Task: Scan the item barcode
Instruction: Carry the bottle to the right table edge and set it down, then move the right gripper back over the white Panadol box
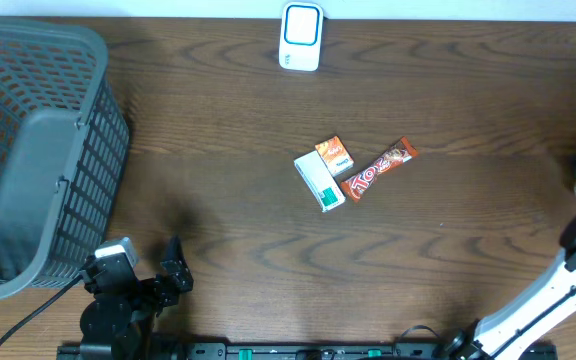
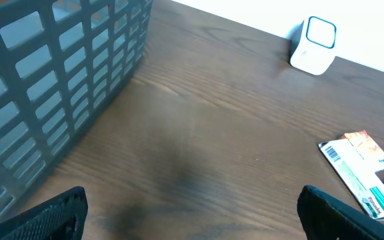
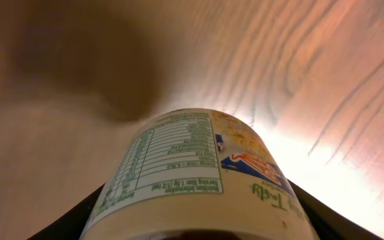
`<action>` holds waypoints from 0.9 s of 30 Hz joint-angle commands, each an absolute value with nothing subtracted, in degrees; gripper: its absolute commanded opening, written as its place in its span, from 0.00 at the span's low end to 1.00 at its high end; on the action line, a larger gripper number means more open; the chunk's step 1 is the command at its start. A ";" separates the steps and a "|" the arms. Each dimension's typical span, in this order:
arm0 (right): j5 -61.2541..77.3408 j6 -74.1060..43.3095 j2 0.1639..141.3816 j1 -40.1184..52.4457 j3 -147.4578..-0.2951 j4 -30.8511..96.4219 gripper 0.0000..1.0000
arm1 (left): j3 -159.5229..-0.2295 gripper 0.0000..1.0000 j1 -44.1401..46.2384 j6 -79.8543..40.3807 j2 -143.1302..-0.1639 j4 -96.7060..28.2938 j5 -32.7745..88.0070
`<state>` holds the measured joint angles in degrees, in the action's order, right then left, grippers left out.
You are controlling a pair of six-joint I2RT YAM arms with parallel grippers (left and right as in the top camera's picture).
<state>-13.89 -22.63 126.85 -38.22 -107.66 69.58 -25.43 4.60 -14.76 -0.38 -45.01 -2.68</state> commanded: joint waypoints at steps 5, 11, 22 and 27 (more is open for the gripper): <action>-2.44 -16.56 125.47 -42.89 -106.76 69.45 0.79 | -25.34 0.98 4.80 -14.00 -0.34 -44.99 -2.13; -1.89 -16.64 120.29 -43.35 -106.87 70.13 0.99 | -25.34 0.98 4.80 -14.00 -0.34 -44.99 -2.13; 6.09 -14.70 93.08 -25.21 -106.85 68.77 0.99 | -25.34 0.98 4.80 -14.00 -0.34 -44.99 -2.13; 10.92 -13.50 91.22 -6.50 -106.48 72.55 0.99 | -25.34 0.98 4.80 -14.00 -0.34 -44.99 -2.13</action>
<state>6.81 -15.70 89.30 -14.55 -107.42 71.11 -25.41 4.60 -14.76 -0.38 -45.01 -2.68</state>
